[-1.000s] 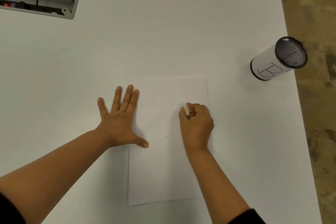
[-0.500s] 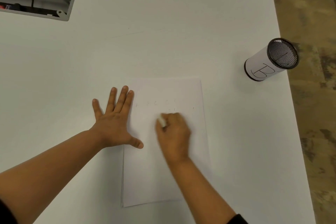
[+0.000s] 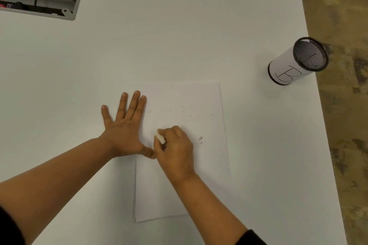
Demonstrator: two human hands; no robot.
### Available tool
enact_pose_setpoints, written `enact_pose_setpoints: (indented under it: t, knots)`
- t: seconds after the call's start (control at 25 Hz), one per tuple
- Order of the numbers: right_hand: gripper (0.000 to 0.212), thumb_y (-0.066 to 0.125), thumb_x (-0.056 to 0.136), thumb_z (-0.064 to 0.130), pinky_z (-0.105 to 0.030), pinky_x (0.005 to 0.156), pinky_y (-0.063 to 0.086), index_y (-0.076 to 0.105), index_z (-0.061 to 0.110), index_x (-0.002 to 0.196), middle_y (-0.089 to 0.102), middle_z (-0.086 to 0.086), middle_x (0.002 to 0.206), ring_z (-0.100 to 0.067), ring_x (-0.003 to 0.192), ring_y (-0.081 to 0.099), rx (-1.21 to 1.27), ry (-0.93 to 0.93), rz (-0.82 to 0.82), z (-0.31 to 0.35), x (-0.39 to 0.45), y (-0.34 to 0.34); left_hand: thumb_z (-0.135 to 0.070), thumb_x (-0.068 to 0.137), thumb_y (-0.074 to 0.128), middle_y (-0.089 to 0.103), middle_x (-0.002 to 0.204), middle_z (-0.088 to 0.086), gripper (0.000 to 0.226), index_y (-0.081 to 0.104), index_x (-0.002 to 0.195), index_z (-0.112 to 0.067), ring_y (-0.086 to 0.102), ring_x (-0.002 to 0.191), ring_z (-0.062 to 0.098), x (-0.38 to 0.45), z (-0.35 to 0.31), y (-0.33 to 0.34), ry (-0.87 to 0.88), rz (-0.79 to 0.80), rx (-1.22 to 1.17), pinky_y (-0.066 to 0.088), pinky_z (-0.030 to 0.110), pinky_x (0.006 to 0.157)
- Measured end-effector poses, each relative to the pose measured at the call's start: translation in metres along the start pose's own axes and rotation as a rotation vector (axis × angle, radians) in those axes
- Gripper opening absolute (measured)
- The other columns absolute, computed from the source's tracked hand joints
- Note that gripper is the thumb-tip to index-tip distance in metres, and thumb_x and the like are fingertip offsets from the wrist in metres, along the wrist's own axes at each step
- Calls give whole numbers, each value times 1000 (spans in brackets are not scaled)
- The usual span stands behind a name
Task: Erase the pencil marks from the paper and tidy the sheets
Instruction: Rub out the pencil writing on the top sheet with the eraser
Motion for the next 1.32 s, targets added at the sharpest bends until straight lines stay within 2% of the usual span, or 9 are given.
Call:
enact_pose_setpoints:
  t: [0.08, 0.2, 0.44, 0.6, 0.72, 1.0, 1.12, 1.24, 1.32]
  knots:
    - [7, 65, 72, 11, -22, 58, 41, 66, 6, 78, 61, -9, 68, -19, 62, 55, -10, -13, -38, -18, 12, -8, -95, 25, 40, -59, 127, -13, 148, -52, 120, -29, -53, 121, 16, 1, 1, -1, 9, -1, -9, -19, 62, 102]
    - [9, 72, 73, 5, -18, 53, 41, 63, 5, 71, 56, -6, 65, -19, 56, 54, -43, 141, -220, -54, 30, -44, -88, 40, 59, -57, 129, -12, 150, -49, 124, -26, -49, 125, 19, 0, 0, 0, 4, -3, -3, -18, 63, 102]
    - [7, 71, 76, 5, -23, 58, 43, 64, 6, 76, 58, -5, 70, -16, 62, 55, 20, 194, -229, -36, 29, -42, -84, 45, 62, -55, 131, -10, 148, -48, 124, -26, -49, 126, 20, -1, 0, 1, 2, -13, 1, -19, 64, 102]
    - [10, 68, 76, 9, -18, 62, 42, 66, 6, 85, 63, -8, 74, -15, 68, 56, 44, 5, -57, 14, 22, 5, -82, 51, 62, -52, 136, -7, 143, -48, 123, -25, -48, 125, 21, 0, -1, 2, -3, -30, 20, -18, 63, 103]
    - [5, 66, 78, 8, -28, 54, 47, 65, 4, 80, 61, -10, 70, -22, 63, 56, 26, -65, 60, 28, 27, 28, -81, 57, 60, -48, 141, -3, 137, -48, 122, -25, -47, 126, 21, 0, -2, 3, -10, -47, 28, -17, 63, 104]
    - [9, 71, 76, 7, -35, 55, 53, 63, 5, 72, 60, -9, 68, -21, 60, 56, 16, 176, -177, -24, 56, -15, -88, 42, 60, -59, 125, -11, 148, -51, 120, -28, -53, 120, 19, 2, 1, 2, 5, -15, 6, -19, 64, 102]
    - [7, 71, 76, 8, -24, 59, 48, 65, 6, 79, 62, -8, 72, -19, 64, 58, 53, 94, -122, -4, 49, -2, -88, 42, 60, -59, 126, -10, 149, -50, 121, -27, -52, 121, 20, 2, 1, 2, -1, -15, 7, -20, 63, 102]
    - [8, 68, 76, 8, -27, 57, 50, 67, 5, 84, 63, -10, 74, -23, 66, 60, 26, -10, 37, 17, 35, 18, -88, 43, 59, -58, 127, -7, 148, -52, 119, -25, -51, 122, 22, 3, -1, 3, -17, -15, 45, -18, 64, 103]
    - [7, 68, 77, 7, -26, 56, 47, 67, 4, 83, 62, -10, 72, -24, 64, 59, 4, -36, 42, 12, 47, 19, -88, 42, 59, -59, 126, -7, 149, -53, 117, -26, -51, 122, 22, 3, 0, 3, -16, -10, 57, -18, 64, 102]
Point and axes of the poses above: each hand's wrist, its own x-axis towards the middle knuckle, its own y-axis out of the palm, z = x × y, the point moved 2 cm from there along x, towards the middle knuckle
